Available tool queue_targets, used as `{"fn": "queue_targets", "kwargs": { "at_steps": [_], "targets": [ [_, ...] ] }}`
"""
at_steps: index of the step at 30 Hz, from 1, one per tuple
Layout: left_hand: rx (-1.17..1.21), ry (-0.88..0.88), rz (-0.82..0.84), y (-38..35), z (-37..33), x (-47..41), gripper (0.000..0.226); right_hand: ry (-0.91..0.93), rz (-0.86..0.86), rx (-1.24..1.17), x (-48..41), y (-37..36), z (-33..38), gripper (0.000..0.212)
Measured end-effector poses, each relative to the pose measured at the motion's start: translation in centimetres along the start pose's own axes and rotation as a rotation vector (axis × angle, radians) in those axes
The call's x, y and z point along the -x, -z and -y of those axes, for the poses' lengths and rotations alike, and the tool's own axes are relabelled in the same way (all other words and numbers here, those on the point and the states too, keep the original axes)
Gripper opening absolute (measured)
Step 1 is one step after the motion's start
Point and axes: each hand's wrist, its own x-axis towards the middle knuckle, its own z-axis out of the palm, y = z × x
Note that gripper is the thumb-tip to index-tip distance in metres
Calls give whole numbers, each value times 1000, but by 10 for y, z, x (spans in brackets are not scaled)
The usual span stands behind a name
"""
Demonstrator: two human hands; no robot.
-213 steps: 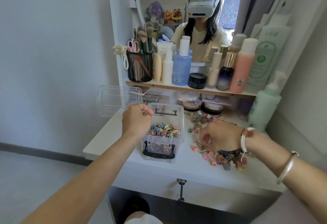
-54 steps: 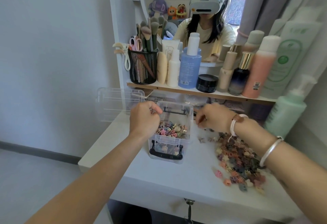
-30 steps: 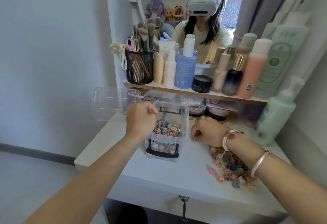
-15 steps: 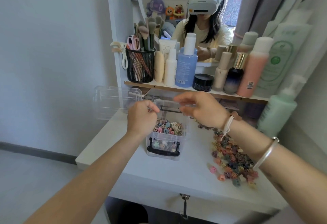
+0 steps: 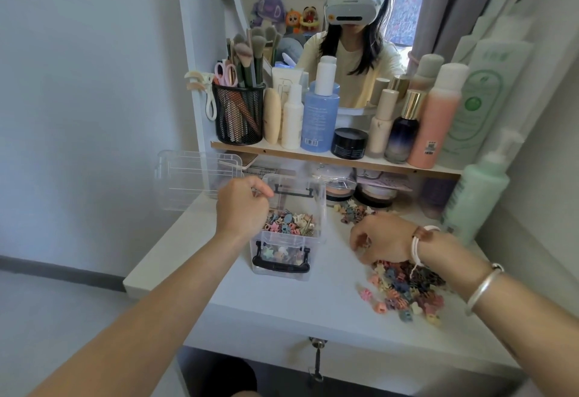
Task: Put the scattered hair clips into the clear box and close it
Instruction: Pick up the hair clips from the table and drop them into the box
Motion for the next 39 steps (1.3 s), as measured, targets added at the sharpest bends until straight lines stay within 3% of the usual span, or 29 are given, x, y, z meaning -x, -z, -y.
{"fn": "queue_targets", "kwargs": {
  "at_steps": [8,13,15,16,19,22,24,28,31,35,39],
  "targets": [
    [-3,-1,11,-1,-4,7,28,83,-166,-86,0,2,2,25],
    [-4,-10,19,-4,-5,11,28,125,-453,-580,8,49,11,21],
    [-2,-10,28,-7,-5,12,28,207,-449,-674,8,56,21,15],
    [-2,-11,35,-8,-6,13,29,229,-406,-662,7,56,27,8],
    [-13,-29,51,-12,-7,17,31,203,-344,-543,9,53,26,18],
    [-23,-44,55,-12,-7,19,32,95,-309,-596,22,54,5,13],
    [-27,-48,54,-12,-7,20,30,6,-219,-454,31,49,-12,14],
    [-22,-48,50,-15,-8,23,32,-219,-8,-73,41,30,-38,44],
    [-12,-47,52,-17,-8,24,33,-322,94,-1,44,15,-49,65],
    [-16,-49,51,-17,-9,25,32,-367,59,-32,42,0,-58,64],
    [-13,-43,51,-17,-9,25,34,-345,-68,-27,40,-6,-62,43]
  ]
}}
